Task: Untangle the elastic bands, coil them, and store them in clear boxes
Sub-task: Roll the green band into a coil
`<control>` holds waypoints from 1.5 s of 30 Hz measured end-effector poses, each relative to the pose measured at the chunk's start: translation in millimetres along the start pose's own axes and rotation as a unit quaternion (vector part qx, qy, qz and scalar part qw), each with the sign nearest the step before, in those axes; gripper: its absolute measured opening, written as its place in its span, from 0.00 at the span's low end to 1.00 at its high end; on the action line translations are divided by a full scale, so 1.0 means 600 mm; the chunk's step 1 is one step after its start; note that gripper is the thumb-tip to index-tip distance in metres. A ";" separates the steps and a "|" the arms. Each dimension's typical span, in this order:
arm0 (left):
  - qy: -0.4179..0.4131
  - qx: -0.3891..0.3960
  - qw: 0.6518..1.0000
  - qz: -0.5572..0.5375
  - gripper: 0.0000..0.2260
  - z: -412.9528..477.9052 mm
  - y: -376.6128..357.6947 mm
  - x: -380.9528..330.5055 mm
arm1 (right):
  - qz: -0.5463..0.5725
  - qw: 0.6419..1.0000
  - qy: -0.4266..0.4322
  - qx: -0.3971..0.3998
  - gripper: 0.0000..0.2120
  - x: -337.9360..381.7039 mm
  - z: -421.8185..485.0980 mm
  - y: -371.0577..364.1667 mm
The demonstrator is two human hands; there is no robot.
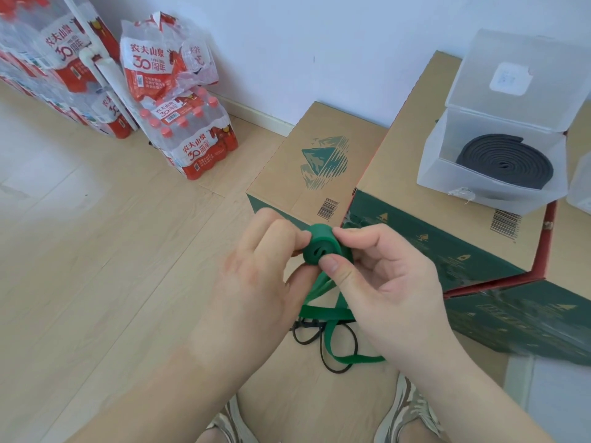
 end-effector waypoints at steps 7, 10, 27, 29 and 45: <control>-0.056 0.045 0.996 0.043 0.13 0.003 -0.010 -0.010 | -0.205 0.968 0.139 0.034 0.10 0.023 0.006 0.000; -0.090 0.069 0.993 0.029 0.20 -0.003 -0.022 -0.019 | -0.225 0.960 0.162 0.048 0.12 0.034 0.000 -0.010; 0.014 0.020 0.999 0.045 0.15 -0.003 -0.010 0.012 | -0.035 0.998 0.046 -0.016 0.14 0.006 0.000 0.003; -0.003 0.030 0.999 0.044 0.16 -0.003 -0.014 0.009 | -0.096 0.991 0.086 -0.020 0.12 0.012 0.002 0.009; -0.010 0.038 0.999 0.037 0.16 -0.004 -0.011 0.007 | -0.035 0.997 0.069 0.004 0.17 0.014 0.002 -0.002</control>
Point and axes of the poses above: each hand's wrist, its own z-axis towards the middle knuckle, its own y-axis out of the back of the hand, x = y × z, the point moved 9 cm from there along z, towards the middle knuckle, and after that the axes turned 7 degrees about -z, right-handed, at the moved point
